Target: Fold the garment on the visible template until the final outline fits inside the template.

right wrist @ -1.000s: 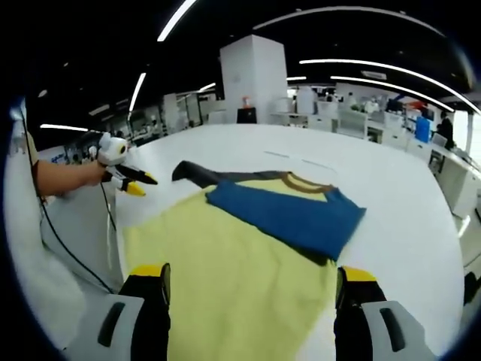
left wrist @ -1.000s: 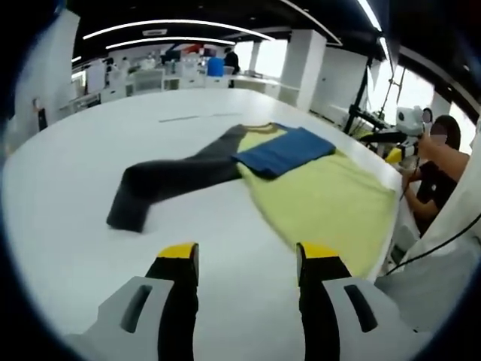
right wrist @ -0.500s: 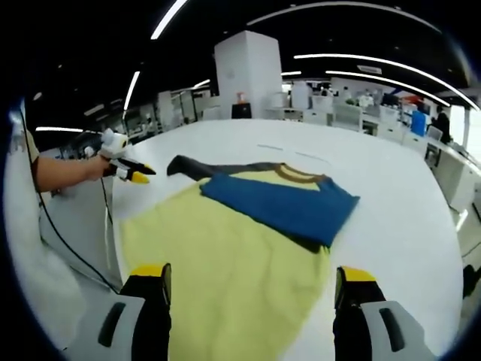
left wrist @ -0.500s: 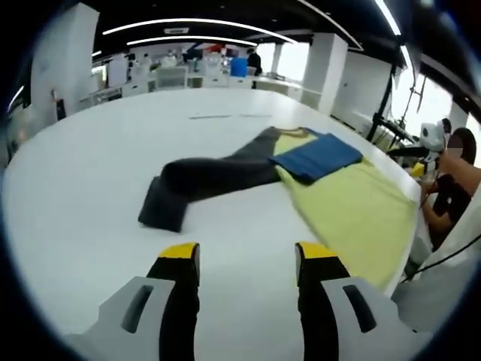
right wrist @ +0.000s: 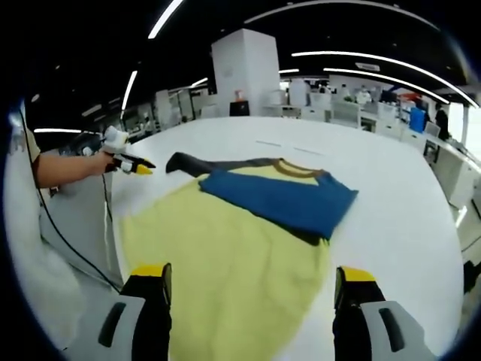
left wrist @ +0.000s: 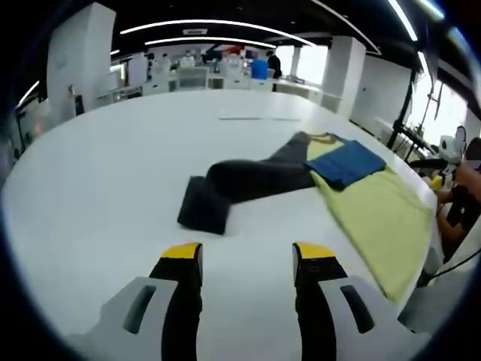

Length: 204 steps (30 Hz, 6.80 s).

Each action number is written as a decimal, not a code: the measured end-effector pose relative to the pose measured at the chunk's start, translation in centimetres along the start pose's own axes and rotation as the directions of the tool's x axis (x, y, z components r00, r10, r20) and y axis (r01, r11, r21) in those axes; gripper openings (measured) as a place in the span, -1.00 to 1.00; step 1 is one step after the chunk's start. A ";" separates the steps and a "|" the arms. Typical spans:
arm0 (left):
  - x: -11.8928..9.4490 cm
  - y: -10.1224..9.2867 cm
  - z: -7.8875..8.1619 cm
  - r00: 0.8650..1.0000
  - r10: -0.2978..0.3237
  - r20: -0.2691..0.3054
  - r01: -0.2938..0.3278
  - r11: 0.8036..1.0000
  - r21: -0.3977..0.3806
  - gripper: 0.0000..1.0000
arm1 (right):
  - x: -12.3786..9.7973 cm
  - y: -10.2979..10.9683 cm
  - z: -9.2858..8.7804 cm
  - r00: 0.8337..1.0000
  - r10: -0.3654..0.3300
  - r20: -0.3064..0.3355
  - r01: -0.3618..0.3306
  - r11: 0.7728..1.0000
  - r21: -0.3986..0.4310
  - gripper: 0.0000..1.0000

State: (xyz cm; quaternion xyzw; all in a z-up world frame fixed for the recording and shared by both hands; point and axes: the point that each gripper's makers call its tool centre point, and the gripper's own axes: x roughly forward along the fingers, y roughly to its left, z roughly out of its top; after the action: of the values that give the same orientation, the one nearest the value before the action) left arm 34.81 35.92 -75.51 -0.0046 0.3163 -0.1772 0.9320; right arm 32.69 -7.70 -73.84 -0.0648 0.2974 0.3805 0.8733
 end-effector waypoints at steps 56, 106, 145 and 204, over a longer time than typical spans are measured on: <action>4.0 6.1 0.3 0.992 0.094 -0.079 -0.099 0.994 -0.056 -0.59 | -1.0 -0.3 -1.7 0.999 -0.022 -0.047 0.023 1.000 0.006 0.72; -1.3 13.1 -0.6 0.925 0.377 -0.053 -0.379 0.906 -0.189 -0.94 | -1.0 -0.3 -2.6 0.998 -0.029 -0.064 0.030 0.999 0.018 0.71; 4.8 12.8 1.4 0.960 0.238 -0.146 -0.244 0.970 -0.022 -0.98 | -1.4 -0.5 -3.5 0.991 -0.060 -0.121 0.063 0.998 0.024 0.71; -1.8 13.8 -1.6 0.912 0.398 -0.103 -0.410 0.869 -0.277 -0.51 | -0.7 -0.2 -3.2 0.994 -0.036 -0.102 0.039 0.999 0.025 0.70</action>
State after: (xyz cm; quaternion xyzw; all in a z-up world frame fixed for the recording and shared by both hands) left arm 37.09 49.60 -77.40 -0.0724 0.3529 0.0702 0.9302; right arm 30.96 -9.38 -76.14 -0.0779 0.3454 0.3563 0.8647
